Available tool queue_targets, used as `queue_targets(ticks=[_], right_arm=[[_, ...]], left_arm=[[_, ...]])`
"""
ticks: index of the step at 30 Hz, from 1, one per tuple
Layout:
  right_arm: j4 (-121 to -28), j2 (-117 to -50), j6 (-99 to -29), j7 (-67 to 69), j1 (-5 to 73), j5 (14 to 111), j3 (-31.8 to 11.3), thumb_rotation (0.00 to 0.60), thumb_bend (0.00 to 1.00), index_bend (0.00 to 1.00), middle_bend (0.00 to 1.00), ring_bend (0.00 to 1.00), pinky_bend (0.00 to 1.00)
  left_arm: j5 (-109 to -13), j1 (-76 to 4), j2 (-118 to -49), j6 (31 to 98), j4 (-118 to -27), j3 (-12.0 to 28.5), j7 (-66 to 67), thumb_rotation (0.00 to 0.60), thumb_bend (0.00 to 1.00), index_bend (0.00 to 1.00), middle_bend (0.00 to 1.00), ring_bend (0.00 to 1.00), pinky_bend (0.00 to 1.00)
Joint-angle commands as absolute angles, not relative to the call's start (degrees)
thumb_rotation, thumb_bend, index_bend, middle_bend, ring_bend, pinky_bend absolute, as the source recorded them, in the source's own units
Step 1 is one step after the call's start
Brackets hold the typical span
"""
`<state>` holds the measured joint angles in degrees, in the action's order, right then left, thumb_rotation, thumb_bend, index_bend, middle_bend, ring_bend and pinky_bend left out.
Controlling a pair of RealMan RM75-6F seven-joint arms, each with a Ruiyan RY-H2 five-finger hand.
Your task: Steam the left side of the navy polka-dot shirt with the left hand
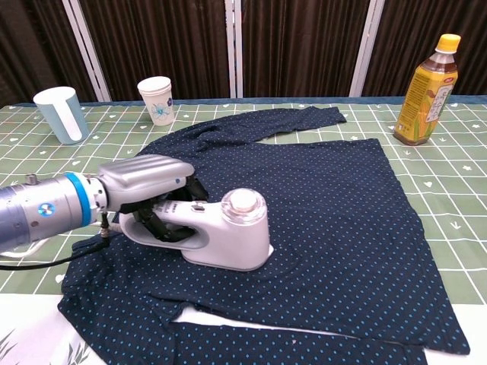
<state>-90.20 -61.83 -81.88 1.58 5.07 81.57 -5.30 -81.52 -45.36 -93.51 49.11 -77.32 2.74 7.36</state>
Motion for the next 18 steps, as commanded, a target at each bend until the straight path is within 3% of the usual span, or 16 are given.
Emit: queue_targets(ticks=[1,11,18], right_arm=[[-90.3,-61.9,-81.9,1.3,5.1,81.7,-5.2,0.600,0.00,0.00,0.00,0.00,0.00],[-90.8,-62.1,-82.4,0.1,4.9,82.0,-5.1,0.600,0.00,0.00,0.00,0.00,0.00],[-90.9,-62.1,-82.5,0.0,4.9,82.2,-5.0,0.600,0.00,0.00,0.00,0.00,0.00]], left_arm=[[-81.7,-44.7,-92.3,49.6,-77.6,2.2,6.8,0.600,0.72,0.93,0.84,0.81,0.97],[-83.6,-42.2,-88.4,52.6,-76.1,0.4,2.1,0.600,0.72,0.93,0.84,0.81,0.97],[-84.4,-40.7,-86.2,56.4,-75.0,1.5,-3.2,0.600,0.72,0.93,0.84,0.81,0.97]])
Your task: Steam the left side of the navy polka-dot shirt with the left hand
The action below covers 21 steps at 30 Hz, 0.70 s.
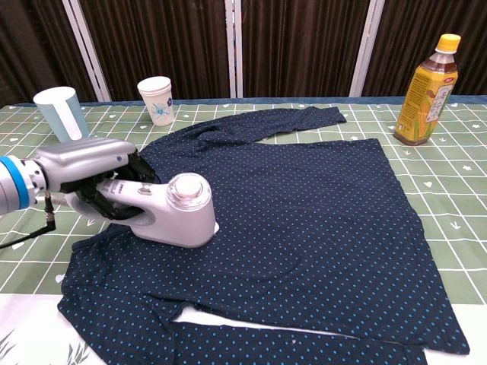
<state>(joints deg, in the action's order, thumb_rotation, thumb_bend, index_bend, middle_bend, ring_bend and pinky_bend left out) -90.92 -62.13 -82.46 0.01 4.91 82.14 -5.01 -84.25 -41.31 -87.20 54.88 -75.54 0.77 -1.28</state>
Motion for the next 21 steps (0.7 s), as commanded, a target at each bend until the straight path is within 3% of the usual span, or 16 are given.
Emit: queue_targets(ticks=[1,9,21], right_arm=[[-90.9,-62.1,-82.5,0.0,4.9,82.2,-5.0,0.600,0.00,0.00,0.00,0.00,0.00],[-91.1,-62.1,-82.6,0.1,4.9,82.6,-4.8,0.600,0.00,0.00,0.00,0.00,0.00],[-91.5,-62.4,-82.1,-1.1,5.2,82.8,-4.6,0.600,0.00,0.00,0.00,0.00,0.00]], left_arm=[[-84.3,-40.5,-85.8,56.8,-74.7,1.9,-3.9,0.600,0.72,0.93,0.84,0.81,0.97],[-80.1,-38.4,-82.3,57.8,-71.2,4.6,-10.5,0.600,0.72,0.93,0.84,0.81,0.97],[-76.1,-34.5,-84.9,53.0,-56.8,3.3,-20.1,0.600,0.72,0.93,0.84,0.81,0.97]])
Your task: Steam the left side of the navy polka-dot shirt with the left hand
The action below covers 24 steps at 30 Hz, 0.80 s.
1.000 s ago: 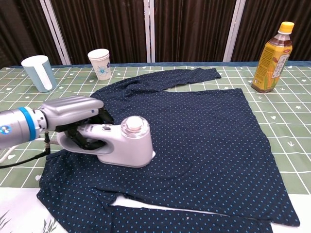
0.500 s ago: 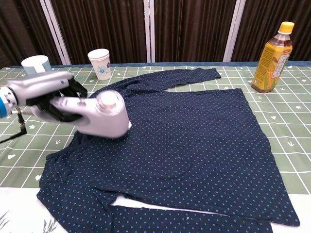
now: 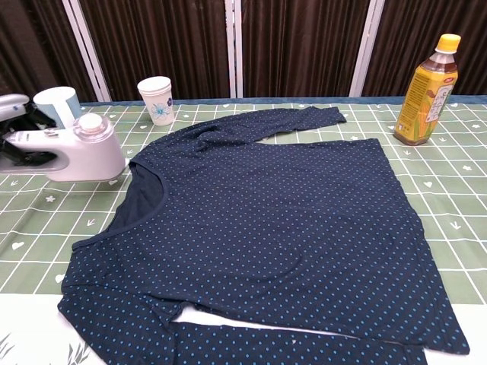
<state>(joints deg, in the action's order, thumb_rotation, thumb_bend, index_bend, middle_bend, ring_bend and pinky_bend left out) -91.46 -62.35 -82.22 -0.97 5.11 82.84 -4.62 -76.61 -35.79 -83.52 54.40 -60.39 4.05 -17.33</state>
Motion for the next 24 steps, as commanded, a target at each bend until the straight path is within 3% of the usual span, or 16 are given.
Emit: queue_targets(ticks=[1,3,5,6,7,8,9,11,24], right_arm=[[-91.6,-62.4,-82.0,-1.2,5.2,82.8,-4.6,0.600,0.00,0.00,0.00,0.00,0.00],[-91.6,-62.5,-81.9,-1.5,5.3,82.9,-4.5,0.600,0.00,0.00,0.00,0.00,0.00],[-91.7,-62.6,-81.9,-1.6,5.3,82.9,-4.5,0.600,0.00,0.00,0.00,0.00,0.00],[-91.8,-62.5,-81.9,-1.7,5.3,83.0,-4.5,0.600,0.00,0.00,0.00,0.00,0.00],[-91.8,-62.5,-81.9,-1.7,5.3,83.0,-4.5,0.600,0.00,0.00,0.00,0.00,0.00],[-91.8,-62.5,-81.9,-1.7,5.3,83.0,-4.4,0.600,0.00,0.00,0.00,0.00,0.00],[-91.8,-62.5,-82.0,-1.6,5.3,83.0,-4.4,0.600,0.00,0.00,0.00,0.00,0.00],[-91.8,-62.4,-82.1,-1.5,5.3,83.1,-4.4,0.600,0.00,0.00,0.00,0.00,0.00],[-92.5,-61.8,-83.2,-0.4,4.8,84.6,-4.0,0.600,0.00,0.00,0.00,0.00,0.00]], left_arm=[[-76.2,-34.3,-85.3,52.7,-55.9,3.2,-21.1,0.600,0.72,0.92,0.84,0.81,0.96],[-76.5,-33.9,-85.9,52.3,-54.4,2.8,-22.5,0.600,0.60,0.89,0.82,0.79,0.93],[-76.9,-33.5,-86.6,52.2,-53.2,2.6,-24.0,0.600,0.35,0.79,0.74,0.71,0.83],[-77.1,-33.2,-86.9,52.6,-52.6,2.6,-24.5,0.600,0.18,0.67,0.63,0.61,0.71],[-77.3,-33.0,-87.2,53.2,-52.1,2.7,-24.8,0.600,0.10,0.56,0.52,0.50,0.60],[-77.3,-32.7,-87.5,53.7,-51.7,2.8,-25.0,0.600,0.02,0.36,0.31,0.31,0.41],[-77.4,-32.5,-87.4,53.6,-51.8,2.7,-25.0,0.600,0.00,0.18,0.13,0.14,0.22],[-77.5,-32.4,-86.3,52.5,-53.1,2.3,-24.8,0.600,0.00,0.02,0.00,0.00,0.03],[-77.9,-29.1,-76.2,58.4,-68.1,3.7,-23.2,0.600,0.00,0.00,0.00,0.00,0.00]])
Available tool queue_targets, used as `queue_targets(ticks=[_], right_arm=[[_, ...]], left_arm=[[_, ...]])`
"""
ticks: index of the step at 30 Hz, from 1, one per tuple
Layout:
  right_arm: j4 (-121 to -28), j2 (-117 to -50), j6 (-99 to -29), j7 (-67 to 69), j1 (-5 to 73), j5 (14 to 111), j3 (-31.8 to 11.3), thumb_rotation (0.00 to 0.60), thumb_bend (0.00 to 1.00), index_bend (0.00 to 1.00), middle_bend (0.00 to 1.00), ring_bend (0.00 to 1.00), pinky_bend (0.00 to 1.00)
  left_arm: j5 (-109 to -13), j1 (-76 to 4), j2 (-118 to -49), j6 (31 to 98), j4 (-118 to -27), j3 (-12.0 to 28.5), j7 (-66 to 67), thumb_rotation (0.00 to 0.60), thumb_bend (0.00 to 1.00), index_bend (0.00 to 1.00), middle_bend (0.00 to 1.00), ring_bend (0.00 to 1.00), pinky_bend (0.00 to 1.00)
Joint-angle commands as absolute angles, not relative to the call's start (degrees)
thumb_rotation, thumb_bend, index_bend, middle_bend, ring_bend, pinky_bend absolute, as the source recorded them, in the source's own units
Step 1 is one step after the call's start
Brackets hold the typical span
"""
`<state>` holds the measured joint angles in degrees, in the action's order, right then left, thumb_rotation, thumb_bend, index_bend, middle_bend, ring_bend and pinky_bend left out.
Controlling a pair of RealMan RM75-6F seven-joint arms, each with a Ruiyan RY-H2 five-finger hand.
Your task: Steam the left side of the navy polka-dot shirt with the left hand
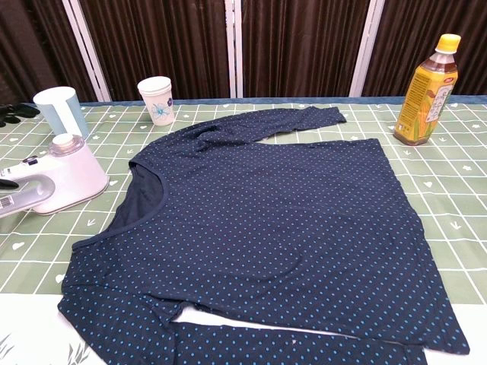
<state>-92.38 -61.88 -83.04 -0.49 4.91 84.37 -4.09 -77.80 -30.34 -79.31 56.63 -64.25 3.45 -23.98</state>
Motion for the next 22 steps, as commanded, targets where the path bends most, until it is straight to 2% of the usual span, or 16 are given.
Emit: queue_targets(ticks=[1,7,15,22], right_arm=[[-92.6,-61.7,-83.4,-0.3,4.8,84.8,-3.9,0.600,0.00,0.00,0.00,0.00,0.00],[-93.0,-61.4,-84.0,0.0,4.6,85.7,-3.8,0.600,0.00,0.00,0.00,0.00,0.00],[-93.0,-61.2,-84.5,0.5,4.6,86.5,-3.6,0.600,0.00,0.00,0.00,0.00,0.00],[-92.8,-61.0,-84.9,1.0,4.3,86.5,-3.6,0.600,0.00,0.00,0.00,0.00,0.00]], left_arm=[[-77.9,-28.5,-74.9,59.7,-70.0,3.9,-22.4,0.600,0.00,0.00,0.00,0.00,0.00],[-77.1,-22.9,-68.7,70.6,-81.4,5.0,-14.0,0.600,0.00,0.00,0.00,0.00,0.00],[-77.8,-12.3,-62.2,86.1,-97.9,1.5,3.8,0.600,0.00,0.00,0.00,0.00,0.00],[-82.4,-9.2,-61.6,89.3,-99.5,-0.6,4.9,0.600,0.00,0.00,0.00,0.00,0.00]])
